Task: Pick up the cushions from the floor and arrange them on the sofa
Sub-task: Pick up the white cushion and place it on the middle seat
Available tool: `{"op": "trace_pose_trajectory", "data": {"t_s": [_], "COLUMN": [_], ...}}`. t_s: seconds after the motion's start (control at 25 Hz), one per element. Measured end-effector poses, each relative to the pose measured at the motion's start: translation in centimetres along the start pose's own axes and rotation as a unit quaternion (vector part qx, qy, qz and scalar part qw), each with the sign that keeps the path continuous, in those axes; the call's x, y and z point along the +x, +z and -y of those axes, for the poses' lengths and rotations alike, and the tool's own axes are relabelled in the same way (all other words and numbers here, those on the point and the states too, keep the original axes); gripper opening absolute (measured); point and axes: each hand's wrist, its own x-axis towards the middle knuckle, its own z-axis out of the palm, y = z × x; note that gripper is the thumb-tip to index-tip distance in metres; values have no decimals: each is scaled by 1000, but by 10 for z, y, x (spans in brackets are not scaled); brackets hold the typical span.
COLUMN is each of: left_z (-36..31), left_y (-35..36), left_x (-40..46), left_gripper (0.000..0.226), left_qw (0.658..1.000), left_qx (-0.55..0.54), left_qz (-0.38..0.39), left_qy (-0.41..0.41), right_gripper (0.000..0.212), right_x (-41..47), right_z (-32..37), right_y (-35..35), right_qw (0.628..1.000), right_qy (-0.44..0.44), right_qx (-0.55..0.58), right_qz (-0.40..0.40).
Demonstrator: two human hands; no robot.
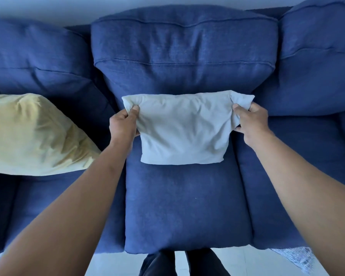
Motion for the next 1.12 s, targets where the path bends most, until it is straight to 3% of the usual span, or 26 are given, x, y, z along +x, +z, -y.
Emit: {"op": "trace_pose_trajectory", "data": {"t_s": [0.24, 0.4, 0.6, 0.72, 0.84, 1.12], "left_z": [-20, -23, -20, -15, -4, 18], "left_y": [7, 3, 5, 2, 1, 16], "left_x": [26, 38, 19, -4, -46, -145], "left_gripper": [38, 47, 23, 23, 24, 32], "left_qw": [999, 994, 987, 978, 970, 945], "left_qx": [31, 83, 145, 193, 225, 315], "left_qz": [-33, -64, -67, -74, -82, 40], "left_qy": [-5, 26, 11, 37, 33, 76], "right_gripper": [23, 19, 36, 22, 34, 37], "right_x": [33, 42, 40, 30, 4, -90], "right_z": [20, 26, 16, 8, -6, -38], "right_y": [16, 19, 8, -3, -19, -86], "right_qw": [999, 999, 998, 997, 998, 991], "right_qy": [19, -18, 9, -28, -21, -20], "right_qx": [-50, -40, -69, -62, -67, -135], "right_qz": [7, -6, -5, -28, -6, -3]}}
